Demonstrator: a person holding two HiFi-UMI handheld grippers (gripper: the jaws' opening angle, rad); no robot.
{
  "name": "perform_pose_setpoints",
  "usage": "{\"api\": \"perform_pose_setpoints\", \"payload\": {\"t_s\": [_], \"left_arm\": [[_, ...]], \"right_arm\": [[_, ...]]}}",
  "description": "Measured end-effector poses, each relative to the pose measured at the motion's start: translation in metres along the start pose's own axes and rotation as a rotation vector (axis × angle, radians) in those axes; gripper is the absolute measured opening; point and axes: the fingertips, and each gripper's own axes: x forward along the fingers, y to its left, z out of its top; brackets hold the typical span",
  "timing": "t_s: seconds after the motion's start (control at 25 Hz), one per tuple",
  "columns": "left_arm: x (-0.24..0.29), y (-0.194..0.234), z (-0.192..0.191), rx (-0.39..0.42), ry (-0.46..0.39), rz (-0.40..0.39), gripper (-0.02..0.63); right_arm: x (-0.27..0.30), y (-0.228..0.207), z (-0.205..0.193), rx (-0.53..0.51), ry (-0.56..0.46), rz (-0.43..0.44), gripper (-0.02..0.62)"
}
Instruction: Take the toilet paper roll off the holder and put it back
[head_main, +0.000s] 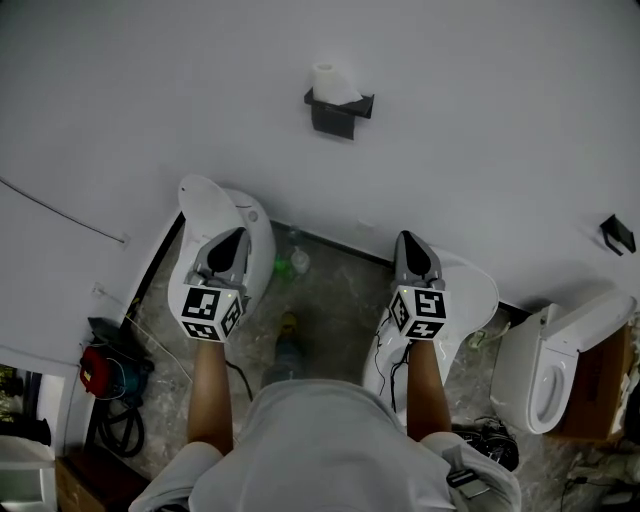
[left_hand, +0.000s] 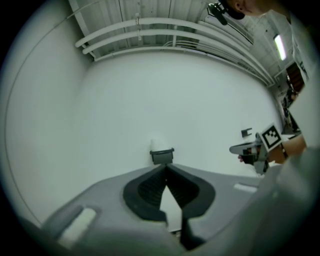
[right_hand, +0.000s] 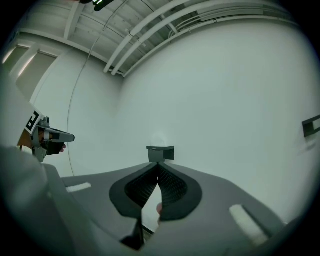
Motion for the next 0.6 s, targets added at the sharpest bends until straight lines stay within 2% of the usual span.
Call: {"api": "perform_pose_setpoints", "payload": {"t_s": [0.32,0.6], "left_arm": [[0.069,0.059,-0.003,-0.028,-0.009,-0.041,0.000],[0.136,0.098,-0.008,-0.050,0.007,-0.108,0.000]], "right_arm": [[0.079,0.003,0.006,-0.018,0.021,-0.031,0.000],[0.141,-0.004,0.015,-0.021,0.031,-0.083,0.000]]}}
